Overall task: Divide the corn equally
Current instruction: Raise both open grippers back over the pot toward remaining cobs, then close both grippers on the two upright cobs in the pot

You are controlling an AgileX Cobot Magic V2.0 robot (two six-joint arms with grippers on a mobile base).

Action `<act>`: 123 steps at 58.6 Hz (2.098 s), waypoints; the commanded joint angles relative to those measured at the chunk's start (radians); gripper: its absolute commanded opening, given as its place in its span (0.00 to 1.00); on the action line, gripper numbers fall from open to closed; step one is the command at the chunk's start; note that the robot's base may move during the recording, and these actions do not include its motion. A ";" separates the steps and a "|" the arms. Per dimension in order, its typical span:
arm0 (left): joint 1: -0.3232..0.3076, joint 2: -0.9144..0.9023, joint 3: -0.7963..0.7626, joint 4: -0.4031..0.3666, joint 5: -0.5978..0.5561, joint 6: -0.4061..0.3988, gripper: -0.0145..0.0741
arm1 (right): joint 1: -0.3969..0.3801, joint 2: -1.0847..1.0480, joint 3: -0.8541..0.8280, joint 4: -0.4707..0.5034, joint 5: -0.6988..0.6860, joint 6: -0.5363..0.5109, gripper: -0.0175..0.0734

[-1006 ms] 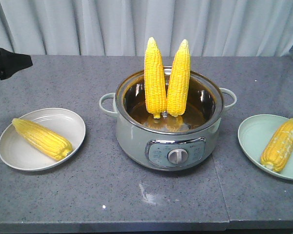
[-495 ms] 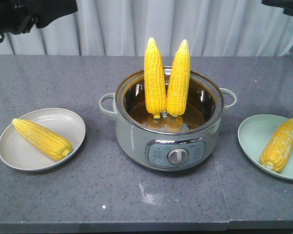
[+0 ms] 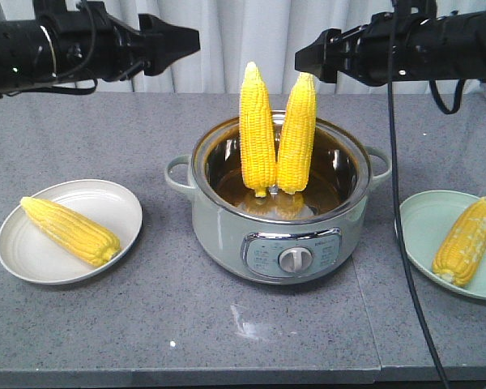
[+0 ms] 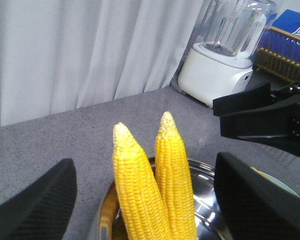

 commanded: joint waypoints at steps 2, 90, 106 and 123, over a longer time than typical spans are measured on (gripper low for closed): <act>-0.006 -0.007 -0.031 0.004 0.029 0.001 0.77 | 0.003 -0.010 -0.030 -0.008 -0.086 0.031 0.81; -0.106 0.106 -0.033 0.002 0.112 -0.022 0.77 | 0.009 0.038 -0.030 0.008 -0.166 -0.075 0.18; -0.165 0.109 -0.084 0.004 0.154 0.005 0.77 | 0.009 -0.035 -0.030 -0.022 -0.166 -0.075 0.19; -0.190 0.162 -0.144 0.004 0.156 0.006 0.77 | 0.008 -0.230 -0.030 -0.157 -0.230 -0.066 0.19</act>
